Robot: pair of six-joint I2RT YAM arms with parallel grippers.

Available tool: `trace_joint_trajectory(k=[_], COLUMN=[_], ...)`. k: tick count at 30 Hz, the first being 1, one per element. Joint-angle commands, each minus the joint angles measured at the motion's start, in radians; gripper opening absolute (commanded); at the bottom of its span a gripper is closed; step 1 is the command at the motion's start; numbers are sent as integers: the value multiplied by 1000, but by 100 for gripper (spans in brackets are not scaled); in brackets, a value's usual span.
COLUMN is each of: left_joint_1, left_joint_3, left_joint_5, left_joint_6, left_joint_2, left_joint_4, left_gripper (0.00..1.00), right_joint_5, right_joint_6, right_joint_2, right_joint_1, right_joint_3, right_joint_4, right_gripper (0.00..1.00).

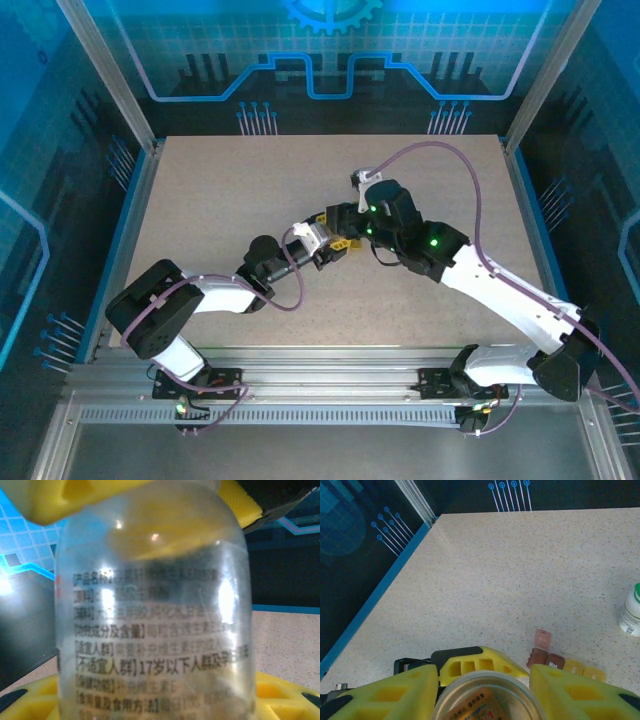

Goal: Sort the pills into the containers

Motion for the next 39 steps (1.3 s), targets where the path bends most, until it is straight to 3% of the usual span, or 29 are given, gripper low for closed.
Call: trace_joint_trajectory(k=[1, 6, 13, 23, 26, 28, 31, 35, 39], left_joint_1=[-8, -8, -11, -11, -10, -8, -2, 13, 15], left_joint_3=[9, 8, 8, 4, -4, -11, -32, -57, -64], left_joint_5=[-10, -6, -4, -4, 20, 64, 169, 364, 477], left_joint_6=[17, 13, 11, 14, 13, 13, 11, -21, -54], left_joint_2=[-11, -9, -9, -26, -39, -43, -46, -58, -72], left_joint_4=[57, 63, 64, 60, 59, 66, 100, 141, 141], left_gripper=[0, 0, 0, 0, 0, 0, 0, 0, 0], right_joint_5=[-1, 15, 5, -63, -177, -338, -565, -799, -930], right_joint_6=[39, 82, 93, -8, -132, -276, -511, -882, -1115], right_joint_2=[-31, -80, -97, -80, -95, -105, -129, -167, -186], right_joint_1=[-15, -22, -31, -37, -55, -81, -110, -132, -162], right_joint_3=[-36, -86, -95, -91, -122, -136, -138, -101, -33], right_joint_4=[36, 86, 91, 85, 153, 189, 166, -10, -187], right_gripper=[52, 53, 45, 17, 6, 0, 0, 0, 0])
